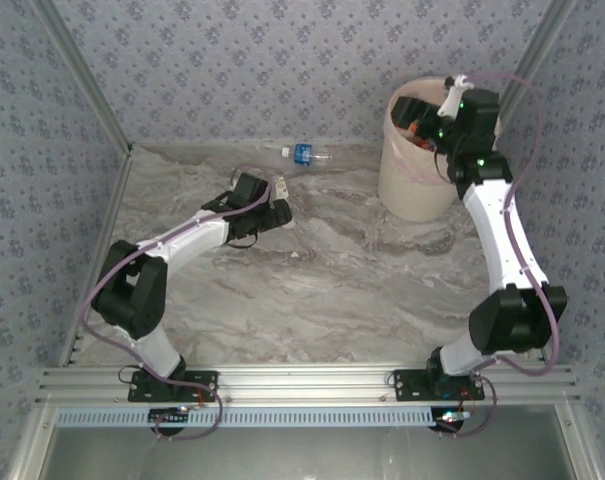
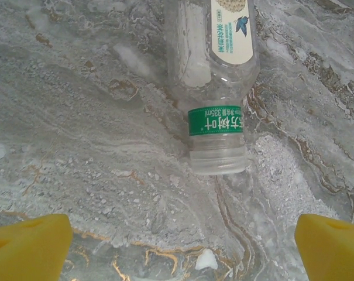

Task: Put the plastic bottles in the bin

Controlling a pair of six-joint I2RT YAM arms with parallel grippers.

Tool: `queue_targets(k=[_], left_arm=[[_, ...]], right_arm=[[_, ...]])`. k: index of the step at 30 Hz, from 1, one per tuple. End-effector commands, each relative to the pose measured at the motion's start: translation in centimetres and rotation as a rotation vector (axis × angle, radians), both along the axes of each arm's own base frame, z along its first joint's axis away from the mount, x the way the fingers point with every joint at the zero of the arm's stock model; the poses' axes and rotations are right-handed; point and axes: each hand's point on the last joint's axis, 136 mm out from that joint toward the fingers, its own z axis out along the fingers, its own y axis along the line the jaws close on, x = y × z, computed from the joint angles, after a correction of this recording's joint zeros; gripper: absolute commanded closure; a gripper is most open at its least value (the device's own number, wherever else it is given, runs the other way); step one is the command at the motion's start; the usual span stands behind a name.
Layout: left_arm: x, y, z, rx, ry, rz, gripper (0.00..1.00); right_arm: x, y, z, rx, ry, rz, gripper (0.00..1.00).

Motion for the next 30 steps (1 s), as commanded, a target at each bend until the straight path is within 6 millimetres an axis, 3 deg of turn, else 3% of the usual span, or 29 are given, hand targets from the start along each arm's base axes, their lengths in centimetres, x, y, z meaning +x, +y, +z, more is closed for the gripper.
queue_targets(k=[1,7,13,17,21,26,30], left_arm=[[0.3,0.3,-0.1,0.069,0.007,0.015,0.02],[1.3,-0.4,-0.4,0.091,0.023,-0.009,0.02],[2.2,-2.2,-1.3,0.054,0.034,-0.059,0.02],[3.1,-1.4,-2.7,0.148,0.073,-0.02,0.02],[4.2,-2.3,-3.4,0.167,0.085,-0.035,0.02],[5.0,-2.7,-5.1,0.198,0.117,-0.027,0.03],[5.1,-3.6,-6.7,0.212,0.139,-0.05,0.09]], right_arm=[[-3.1,3.6,1.7,-0.01,-0.128,0.12,0.06],[-7.3,8.6,-2.1,-0.138,-0.134,0.212,0.03],[-8.0,10.9,-6.2,-0.181,-0.098,0.212,0.0],[-7.7,10.5,-7.6,-0.162,-0.059,0.13,0.0],[-8.0,10.2,-9.1,-0.15,-0.001,0.119,0.0],[-8.3,9.2,-9.4,-0.169,0.006,0.084,0.0],[-8.4,8.6,-9.5,-0.178,0.012,0.069,0.0]])
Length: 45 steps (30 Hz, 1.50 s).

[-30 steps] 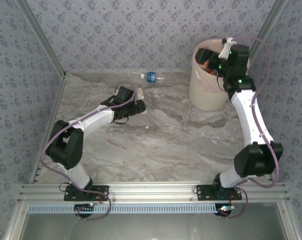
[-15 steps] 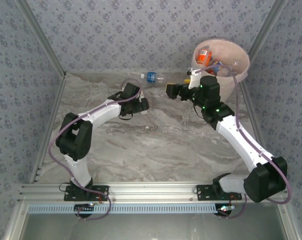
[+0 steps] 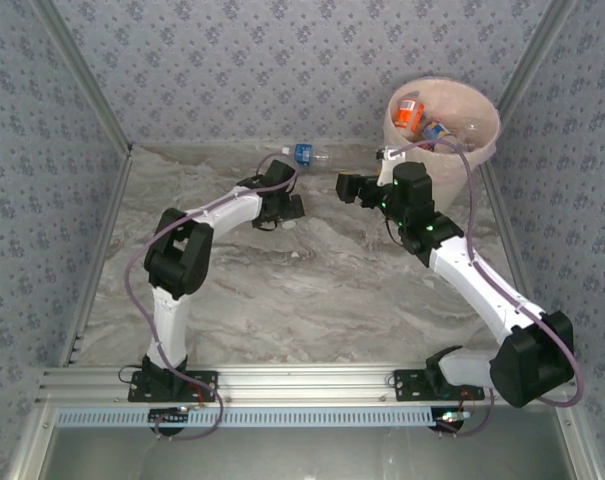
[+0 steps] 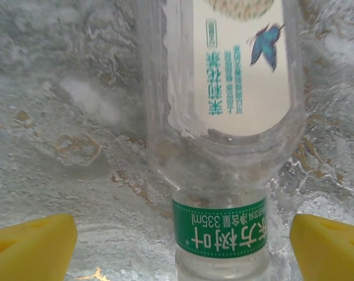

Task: Put the plastic bottles in the bin

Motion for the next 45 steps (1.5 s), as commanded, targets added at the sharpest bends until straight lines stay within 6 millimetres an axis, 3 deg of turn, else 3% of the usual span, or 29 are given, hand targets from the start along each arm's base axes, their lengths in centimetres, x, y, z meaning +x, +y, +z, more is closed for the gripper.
queue_targets(k=[1,5,7,13,17,23,30,35,39,45], left_arm=[[-0.2,-0.7,-1.2,0.038,0.03,-0.028,0.12],[0.4,-1.2,-2.1,0.05,0.038,-0.051,0.23],[0.7,-1.5,-2.3,0.051,0.038,-0.064,0.34],[0.6,-1.6,-2.0,0.048,0.02,-0.09,0.52],[0.2,-1.7,0.2,-0.002,-0.051,-0.115,0.57],[-1.4,-2.4,5.6,-0.13,-0.227,-0.222,0.64],[-4.7,-2.9,12.6,-0.256,-0.429,-0.387,0.65],[-7.3,-3.0,17.3,-0.338,-0.578,-0.487,0.65],[-9.0,-3.4,18.9,-0.359,-0.61,-0.561,0.65],[-10.3,-4.2,19.2,-0.346,-0.612,-0.623,0.65]], right_arm=[[-0.2,-1.2,0.5,-0.001,-0.011,-0.046,0.0],[-0.1,-1.3,0.2,0.003,-0.004,-0.05,0.0],[-0.2,-1.4,0.3,0.003,-0.005,-0.053,0.0],[-0.1,-1.7,-0.1,-0.002,0.002,-0.063,0.0],[0.3,-1.7,-0.4,0.044,0.015,-0.063,0.0],[1.4,-1.4,-0.7,0.17,0.056,-0.07,0.0],[2.5,2.9,0.1,0.313,0.134,0.109,0.0],[3.1,6.6,2.8,0.464,0.187,0.28,0.0],[2.5,10.0,4.2,0.562,0.23,0.483,0.0],[3.0,12.7,2.7,0.551,0.306,0.508,0.0]])
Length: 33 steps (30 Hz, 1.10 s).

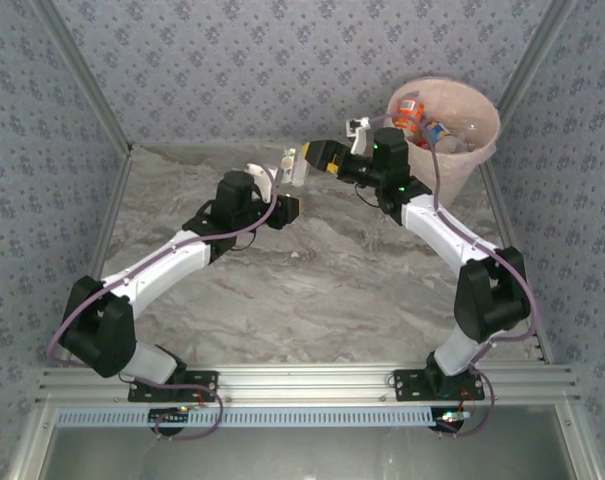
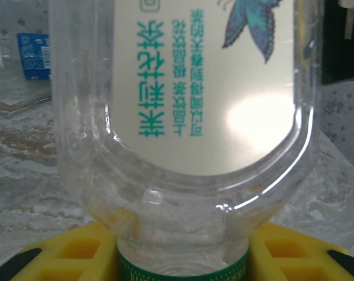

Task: Put the plastic bottles in the bin

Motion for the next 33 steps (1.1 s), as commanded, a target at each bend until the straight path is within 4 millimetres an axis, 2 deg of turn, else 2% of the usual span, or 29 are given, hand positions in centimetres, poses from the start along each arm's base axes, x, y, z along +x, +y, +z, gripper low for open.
queue_targets(k=[1,7,12,18,23,27,31,33], left_arm=[[-1.2,-0.9,1.4,-0.001,-0.063,-0.068,0.65],[-1.3,-1.4,1.3,0.038,-0.089,-0.068,0.64],[-1.3,-1.7,1.1,0.062,-0.093,-0.066,0.64],[-1.1,-1.9,1.2,0.064,-0.087,-0.065,0.64],[-1.0,-2.0,1.0,0.067,-0.081,-0.07,0.64],[-0.9,-2.2,1.3,0.068,-0.078,-0.074,0.63],[-0.9,-2.3,1.1,0.072,-0.062,-0.079,0.57],[-0.9,-2.3,1.2,0.067,-0.059,-0.074,0.46]], right_arm=[[-0.5,1.4,0.7,0.006,0.021,0.05,0.0],[0.1,1.1,-1.1,-0.098,0.055,-0.006,0.02],[0.1,1.1,-1.5,-0.105,0.068,-0.011,0.2],[-0.3,1.5,-0.9,-0.097,0.036,0.024,0.29],[-0.3,1.1,-1.3,-0.114,0.044,0.015,0.42],[-0.4,0.7,-1.3,-0.13,0.04,0.004,0.47],[-0.4,0.3,-1.3,-0.139,0.035,-0.006,0.51],[-0.4,0.0,-1.2,-0.145,0.031,-0.012,0.52]])
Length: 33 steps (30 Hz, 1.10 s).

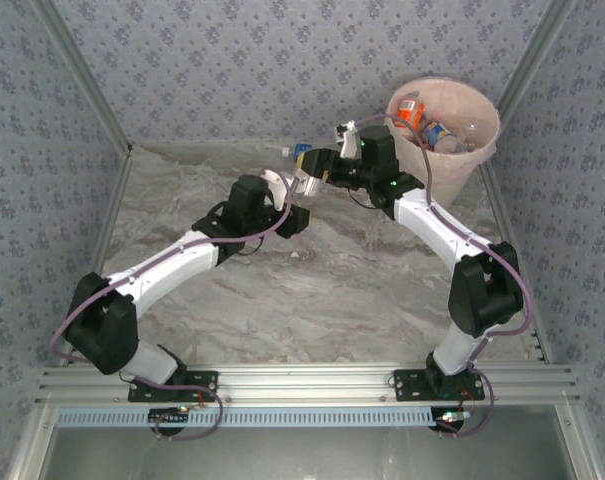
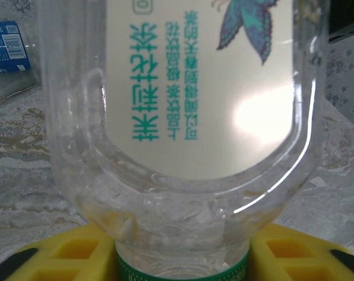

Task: Put the plastic bottles in the bin

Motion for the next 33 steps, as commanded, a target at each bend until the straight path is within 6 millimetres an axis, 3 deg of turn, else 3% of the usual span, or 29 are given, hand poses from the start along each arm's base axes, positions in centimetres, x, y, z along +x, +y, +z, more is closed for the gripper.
queue_targets(k=[1,4,7,13,18,25,33], left_arm=[[0.5,-0.4,2.2,-0.032,-0.041,-0.001,0.4],[0.2,-0.6,2.9,-0.049,-0.049,-0.015,0.22],[-0.1,-0.6,3.6,-0.069,-0.073,-0.03,0.14],[-0.2,0.0,5.0,-0.113,-0.113,-0.004,0.03],[-0.3,1.6,6.6,-0.154,-0.164,0.069,0.02],[1.0,7.9,7.8,-0.217,-0.209,0.328,0.02],[2.5,15.3,4.2,-0.226,-0.076,0.637,0.02]], right_arm=[[-0.3,-0.9,1.2,-0.028,-0.035,-0.014,0.53],[-0.2,-1.6,1.3,-0.044,-0.039,-0.036,0.54],[-0.5,-2.1,1.6,-0.047,-0.031,-0.038,0.54],[-0.8,-3.4,2.3,-0.07,-0.058,-0.047,0.55],[-1.2,-5.3,3.0,-0.132,-0.087,-0.082,0.55],[-1.1,-9.3,4.8,-0.216,-0.143,-0.179,0.54],[-1.2,-14.0,8.6,-0.309,-0.243,-0.299,0.54]])
